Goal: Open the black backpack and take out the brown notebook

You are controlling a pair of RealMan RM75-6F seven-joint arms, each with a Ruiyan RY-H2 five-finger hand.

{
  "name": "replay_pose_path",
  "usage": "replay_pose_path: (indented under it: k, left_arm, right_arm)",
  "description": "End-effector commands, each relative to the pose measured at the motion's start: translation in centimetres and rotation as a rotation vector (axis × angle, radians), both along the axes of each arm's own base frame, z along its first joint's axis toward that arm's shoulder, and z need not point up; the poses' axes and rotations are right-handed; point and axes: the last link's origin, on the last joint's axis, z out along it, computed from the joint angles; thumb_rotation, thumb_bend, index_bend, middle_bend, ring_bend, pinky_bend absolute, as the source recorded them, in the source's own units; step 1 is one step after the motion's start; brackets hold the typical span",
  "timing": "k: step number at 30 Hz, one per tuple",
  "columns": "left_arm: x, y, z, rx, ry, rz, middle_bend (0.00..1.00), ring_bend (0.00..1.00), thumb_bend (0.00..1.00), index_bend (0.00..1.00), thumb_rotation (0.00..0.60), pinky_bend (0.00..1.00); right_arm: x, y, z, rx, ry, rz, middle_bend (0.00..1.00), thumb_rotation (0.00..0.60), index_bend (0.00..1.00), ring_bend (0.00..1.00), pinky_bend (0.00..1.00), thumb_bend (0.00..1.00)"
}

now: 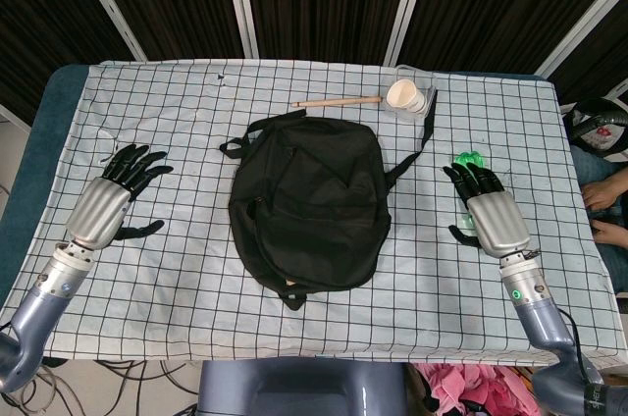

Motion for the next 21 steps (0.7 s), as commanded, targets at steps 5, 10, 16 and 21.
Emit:
replay_pose_path:
  k: [5, 10, 16, 21]
  left_arm:
    - [0.4, 0.3, -0.9, -0.019, 0.024, 0.006, 0.12, 0.00, 0.15, 0.19, 0.600, 0.01]
    - [0.2, 0.0, -0.6, -0.007, 0.026, 0.010, 0.12, 0.00, 0.15, 0.19, 0.600, 0.01]
    - [-0.4, -1.2, 0.3, 0.023, 0.037, -0.004, 0.12, 0.00, 0.15, 0.19, 0.600, 0.01]
    - [-1.7, -2.8, 1.4, 0.078, 0.038, -0.006, 0.13, 0.00, 0.15, 0.19, 0.600, 0.01]
  right_arm:
    - [-0.4, 0.2, 0.1, 0.010, 0.015, -0.017, 0.08, 0.600, 0.08, 0.06, 0.10, 0.19]
    - [-0.3, 0.6, 0.0, 0.018, 0.011, -0.014, 0.08, 0.600, 0.09, 0.06, 0.10, 0.19]
    - [0.1, 1.7, -0.5, 0.050, -0.004, -0.002, 0.08, 0.600, 0.09, 0.06, 0.10, 0.19]
    - [0.4, 3.3, -1.6, 0.119, 0.009, 0.013, 0.08, 0.600, 0.09, 0.06, 0.10, 0.19]
